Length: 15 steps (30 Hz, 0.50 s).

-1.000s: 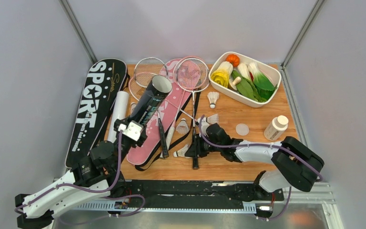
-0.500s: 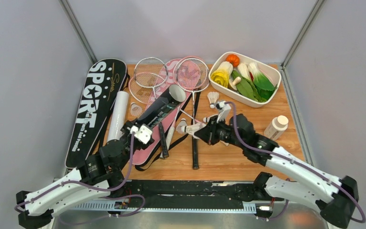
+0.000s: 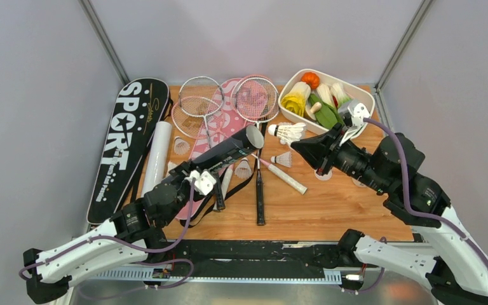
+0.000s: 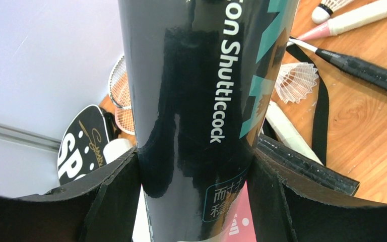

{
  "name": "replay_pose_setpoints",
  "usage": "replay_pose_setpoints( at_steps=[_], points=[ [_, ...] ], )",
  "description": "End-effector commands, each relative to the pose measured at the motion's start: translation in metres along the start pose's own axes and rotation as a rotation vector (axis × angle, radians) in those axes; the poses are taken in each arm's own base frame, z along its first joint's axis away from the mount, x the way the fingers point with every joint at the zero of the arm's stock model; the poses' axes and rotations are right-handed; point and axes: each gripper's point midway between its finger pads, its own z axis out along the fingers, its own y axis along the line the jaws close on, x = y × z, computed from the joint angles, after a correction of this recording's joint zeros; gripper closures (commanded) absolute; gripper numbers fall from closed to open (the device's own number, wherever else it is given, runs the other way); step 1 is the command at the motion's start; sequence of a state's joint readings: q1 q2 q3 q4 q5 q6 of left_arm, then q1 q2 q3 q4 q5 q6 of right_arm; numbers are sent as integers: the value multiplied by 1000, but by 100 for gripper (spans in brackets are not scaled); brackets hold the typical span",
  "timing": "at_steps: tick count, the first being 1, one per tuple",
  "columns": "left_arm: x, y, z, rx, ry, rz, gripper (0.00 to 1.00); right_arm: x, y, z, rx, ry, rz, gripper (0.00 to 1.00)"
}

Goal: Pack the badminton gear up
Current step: Pick up the shuttlecock at the center of the board, then place the shuttlecock at the shuttle tube.

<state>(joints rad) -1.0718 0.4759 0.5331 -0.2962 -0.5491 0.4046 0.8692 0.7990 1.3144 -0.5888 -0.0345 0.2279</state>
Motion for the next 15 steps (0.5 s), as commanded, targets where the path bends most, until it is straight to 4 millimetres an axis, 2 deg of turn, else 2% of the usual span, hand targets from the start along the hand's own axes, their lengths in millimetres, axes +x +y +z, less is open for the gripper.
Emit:
replay_pose_setpoints(
  at_steps=[1, 6, 15],
  points=[
    [-10, 0, 2, 15, -44, 44, 100, 1, -1, -1, -11, 88, -133, 100],
    [-12, -6, 3, 49, -64, 79, 100, 5, 11, 7, -88, 140, -175, 100],
    [-16, -13, 4, 90, -103, 138, 100, 44, 18, 19, -172, 305, -178, 100]
  ],
)
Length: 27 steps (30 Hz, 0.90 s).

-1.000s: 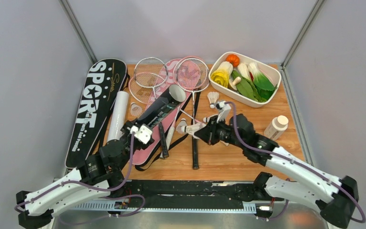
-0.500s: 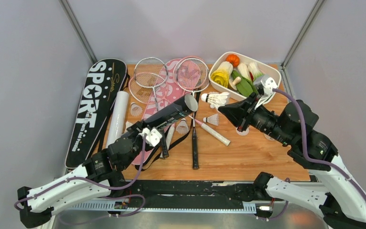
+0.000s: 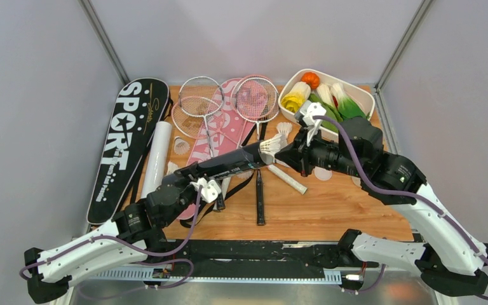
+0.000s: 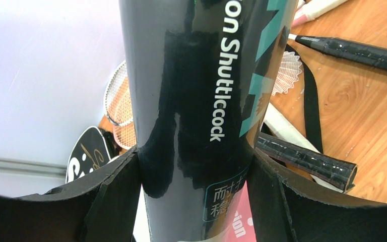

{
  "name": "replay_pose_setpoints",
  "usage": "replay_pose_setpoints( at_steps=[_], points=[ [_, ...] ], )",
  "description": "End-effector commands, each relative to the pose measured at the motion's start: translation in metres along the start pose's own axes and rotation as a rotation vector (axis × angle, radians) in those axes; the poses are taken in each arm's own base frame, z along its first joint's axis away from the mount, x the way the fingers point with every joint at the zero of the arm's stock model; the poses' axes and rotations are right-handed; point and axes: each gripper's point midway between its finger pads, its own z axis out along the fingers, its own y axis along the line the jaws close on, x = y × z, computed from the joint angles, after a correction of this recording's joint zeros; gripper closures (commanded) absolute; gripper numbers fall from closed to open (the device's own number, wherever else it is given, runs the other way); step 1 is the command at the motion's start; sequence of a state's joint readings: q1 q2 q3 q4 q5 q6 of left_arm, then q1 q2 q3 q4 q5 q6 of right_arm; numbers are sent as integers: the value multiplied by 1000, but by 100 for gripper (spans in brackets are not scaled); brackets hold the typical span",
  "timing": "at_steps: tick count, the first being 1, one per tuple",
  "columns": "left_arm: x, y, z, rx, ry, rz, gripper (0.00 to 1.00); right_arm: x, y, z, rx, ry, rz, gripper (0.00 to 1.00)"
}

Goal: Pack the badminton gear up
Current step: Place the shuttlecock at the shuttle tube.

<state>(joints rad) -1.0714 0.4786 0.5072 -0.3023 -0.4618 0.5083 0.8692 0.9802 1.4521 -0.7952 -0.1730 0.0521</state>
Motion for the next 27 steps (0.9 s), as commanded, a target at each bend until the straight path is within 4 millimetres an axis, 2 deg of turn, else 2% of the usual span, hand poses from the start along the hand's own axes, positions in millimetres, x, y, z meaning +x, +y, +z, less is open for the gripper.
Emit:
replay_pose_setpoints(
  at_steps=[1, 8, 11, 17, 23, 27],
  points=[
    [-20, 7, 0, -8, -86, 29, 100, 5, 14, -1, -90, 44, -38, 100],
    [-20, 5, 1, -3, -98, 69, 100, 9, 24, 0, -162, 66, -70, 100],
    [-22, 6, 1, -5, -109, 78, 100, 19, 33, 5, -221, 97, -63, 100],
    [-27, 3, 0, 15, -136, 73, 100, 28, 34, 20, -244, 101, -39, 100],
    [-32, 3, -1, 19, -162, 52, 100, 38, 34, 34, -249, 92, 16, 91],
    [-35, 2, -3, 20, -190, 42, 100, 33, 35, 38, -258, 61, 17, 88]
  ],
)
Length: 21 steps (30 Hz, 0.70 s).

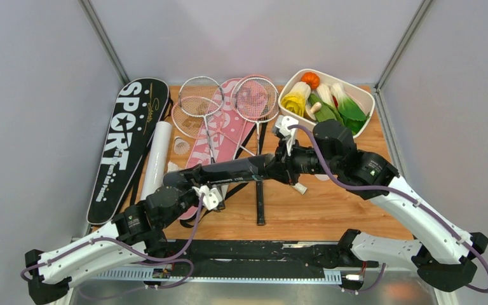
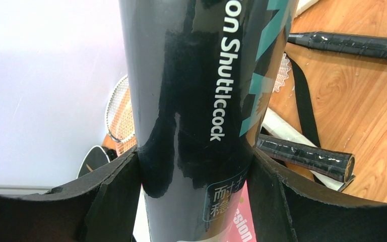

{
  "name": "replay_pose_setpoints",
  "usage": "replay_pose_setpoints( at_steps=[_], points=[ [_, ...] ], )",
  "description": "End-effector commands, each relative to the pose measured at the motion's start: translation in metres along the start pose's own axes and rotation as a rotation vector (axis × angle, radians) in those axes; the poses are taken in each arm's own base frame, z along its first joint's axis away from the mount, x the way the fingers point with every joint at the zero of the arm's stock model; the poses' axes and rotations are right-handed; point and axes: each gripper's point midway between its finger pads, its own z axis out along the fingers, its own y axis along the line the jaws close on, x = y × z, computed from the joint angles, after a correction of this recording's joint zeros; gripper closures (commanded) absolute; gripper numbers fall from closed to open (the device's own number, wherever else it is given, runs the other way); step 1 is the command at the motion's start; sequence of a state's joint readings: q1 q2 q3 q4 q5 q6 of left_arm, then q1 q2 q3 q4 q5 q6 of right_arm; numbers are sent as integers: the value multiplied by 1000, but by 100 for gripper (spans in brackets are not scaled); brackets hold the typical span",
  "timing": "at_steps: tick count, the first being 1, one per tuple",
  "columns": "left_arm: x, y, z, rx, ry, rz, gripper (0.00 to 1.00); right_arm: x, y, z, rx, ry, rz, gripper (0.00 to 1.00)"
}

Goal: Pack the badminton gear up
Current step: Place the shuttlecock at the shuttle tube.

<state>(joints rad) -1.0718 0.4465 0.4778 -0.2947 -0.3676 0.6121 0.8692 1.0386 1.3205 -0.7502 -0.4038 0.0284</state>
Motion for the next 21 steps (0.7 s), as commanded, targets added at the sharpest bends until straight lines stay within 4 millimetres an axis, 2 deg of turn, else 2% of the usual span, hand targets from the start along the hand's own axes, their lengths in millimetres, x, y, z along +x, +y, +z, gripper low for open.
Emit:
replay_pose_setpoints(
  at_steps=[1, 3, 8, 15, 19, 21],
  points=[
    [-29, 17, -2, -60, -126, -51, 100, -23, 9, 4, -49, -101, -10, 88],
    [-29, 17, -2, -63, -126, -54, 100, -23, 9, 8, -60, -106, 1, 87],
    [-27, 17, -3, -67, -121, -68, 100, -22, 2, 9, -16, -116, 37, 69],
    [-20, 22, -6, -105, -100, -92, 100, -36, -6, -25, 115, -220, 104, 50],
    [-16, 26, -8, -130, -87, -101, 100, -55, -5, -44, 154, -297, 116, 41],
    [-16, 27, -9, -138, -83, -107, 100, -67, -13, -51, 212, -333, 116, 39]
  ],
)
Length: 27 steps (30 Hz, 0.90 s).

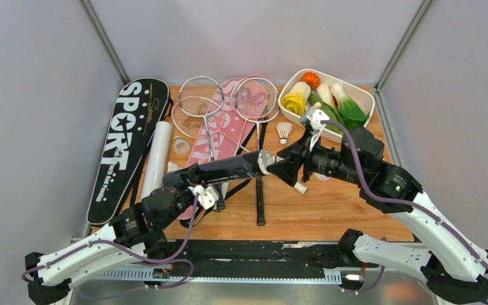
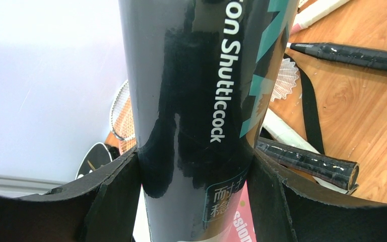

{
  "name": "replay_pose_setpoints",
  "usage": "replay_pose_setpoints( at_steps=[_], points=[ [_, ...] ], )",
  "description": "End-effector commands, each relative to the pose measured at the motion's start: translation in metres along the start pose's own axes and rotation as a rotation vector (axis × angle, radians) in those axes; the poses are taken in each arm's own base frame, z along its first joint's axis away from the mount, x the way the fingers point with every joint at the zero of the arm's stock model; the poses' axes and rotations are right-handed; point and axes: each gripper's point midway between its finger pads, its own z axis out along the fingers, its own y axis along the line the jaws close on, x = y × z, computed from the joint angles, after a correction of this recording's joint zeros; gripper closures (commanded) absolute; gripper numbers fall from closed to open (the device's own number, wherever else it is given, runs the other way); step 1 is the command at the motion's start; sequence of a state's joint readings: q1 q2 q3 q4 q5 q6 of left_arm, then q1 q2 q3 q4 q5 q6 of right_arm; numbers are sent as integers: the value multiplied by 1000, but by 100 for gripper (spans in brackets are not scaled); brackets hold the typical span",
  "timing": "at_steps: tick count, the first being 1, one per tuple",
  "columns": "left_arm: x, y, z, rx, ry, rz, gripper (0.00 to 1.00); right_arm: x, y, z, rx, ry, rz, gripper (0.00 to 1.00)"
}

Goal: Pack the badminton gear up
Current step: Place the shuttlecock at the shuttle tube, then pick up the shuttlecock at the center of the board.

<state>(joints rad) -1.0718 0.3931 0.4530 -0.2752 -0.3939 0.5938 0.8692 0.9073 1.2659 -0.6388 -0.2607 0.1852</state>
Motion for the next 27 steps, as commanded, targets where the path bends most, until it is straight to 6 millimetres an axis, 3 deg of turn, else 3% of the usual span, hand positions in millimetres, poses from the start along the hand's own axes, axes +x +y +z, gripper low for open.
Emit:
replay_pose_setpoints(
  at_steps=[1, 4, 9, 14, 19, 21, 27],
  points=[
    [-18, 22, -3, -96, -61, -76, 100, -48, -14, -15, 136, -159, 18, 38],
    [-21, 29, -7, -123, -72, -98, 100, -63, -35, -14, 253, -198, -19, 39],
    [-21, 33, -10, -143, -79, -117, 100, -69, -49, 4, 306, -181, -58, 39],
    [-27, 46, -18, -200, -113, -177, 100, -59, -112, 27, 464, -101, -70, 35],
    [-48, 66, -40, -263, -271, -270, 100, -27, -192, 55, 537, 49, -54, 33],
    [-58, 74, -51, -287, -355, -309, 100, -2, -220, 74, 556, 157, -109, 33],
    [-66, 78, -65, -298, -454, -353, 100, 59, -268, 128, 463, 403, -280, 29]
  ],
)
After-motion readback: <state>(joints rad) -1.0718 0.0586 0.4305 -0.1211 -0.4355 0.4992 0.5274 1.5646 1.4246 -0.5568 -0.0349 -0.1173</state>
